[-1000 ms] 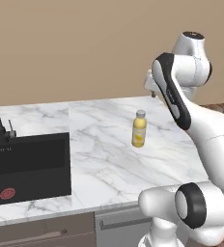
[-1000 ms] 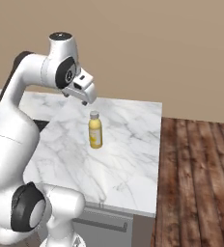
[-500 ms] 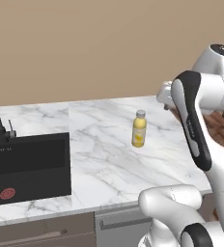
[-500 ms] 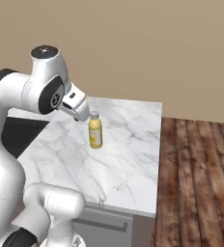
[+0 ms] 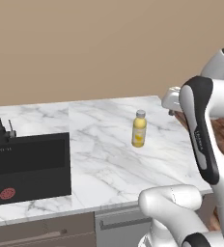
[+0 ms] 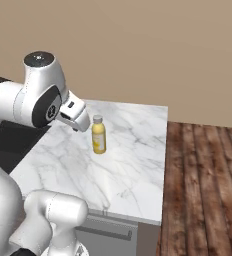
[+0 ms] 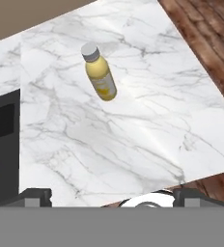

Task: Move the drinks to the dining counter.

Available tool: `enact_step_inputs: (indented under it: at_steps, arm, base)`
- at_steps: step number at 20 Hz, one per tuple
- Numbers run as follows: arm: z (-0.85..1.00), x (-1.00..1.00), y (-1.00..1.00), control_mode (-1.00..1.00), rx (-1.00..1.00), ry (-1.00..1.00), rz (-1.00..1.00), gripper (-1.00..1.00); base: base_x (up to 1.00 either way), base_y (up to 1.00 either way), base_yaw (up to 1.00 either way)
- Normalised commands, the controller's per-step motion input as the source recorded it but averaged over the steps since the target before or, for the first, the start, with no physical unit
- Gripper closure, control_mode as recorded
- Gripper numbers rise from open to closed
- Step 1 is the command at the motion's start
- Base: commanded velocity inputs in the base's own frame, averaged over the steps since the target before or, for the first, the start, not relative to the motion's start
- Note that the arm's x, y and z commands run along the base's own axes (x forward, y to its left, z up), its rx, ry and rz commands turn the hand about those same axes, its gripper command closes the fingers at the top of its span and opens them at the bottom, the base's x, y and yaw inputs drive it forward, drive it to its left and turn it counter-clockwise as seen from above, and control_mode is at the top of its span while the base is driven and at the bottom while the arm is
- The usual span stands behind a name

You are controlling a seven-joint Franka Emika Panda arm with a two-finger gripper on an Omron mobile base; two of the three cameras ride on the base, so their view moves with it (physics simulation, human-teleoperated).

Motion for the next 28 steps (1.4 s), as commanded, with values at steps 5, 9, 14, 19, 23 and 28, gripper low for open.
enact_step_inputs:
  at_steps: [5,9,14,19,23,28]
  arm:
    - [0.04,0.0,-0.1,-1.0,0.0,0.01,0.0,-1.0]
    - [0.02,0.0,-0.16,1.0,0.0,0.05,0.0,-1.0]
    - [0.0,0.0,0.0,1.0,0.0,0.0,0.0,-1.0]
    - [0.0,0.0,0.0,1.0,0.0,0.0,0.0,-1.0]
    - [0.0,0.0,0.0,1.0,0.0,0.0,0.0,-1.0]
    - [0.0,0.0,0.0,1.0,0.0,0.0,0.0,-1.0]
  base:
    - [0.0,0.0,0.0]
    - [0.0,-0.52,-0.04]
    - [0.0,-0.42,-0.65]
    - [0.0,0.0,-1.0]
    - [0.0,0.0,-1.0]
    - [0.0,0.0,-1.0]
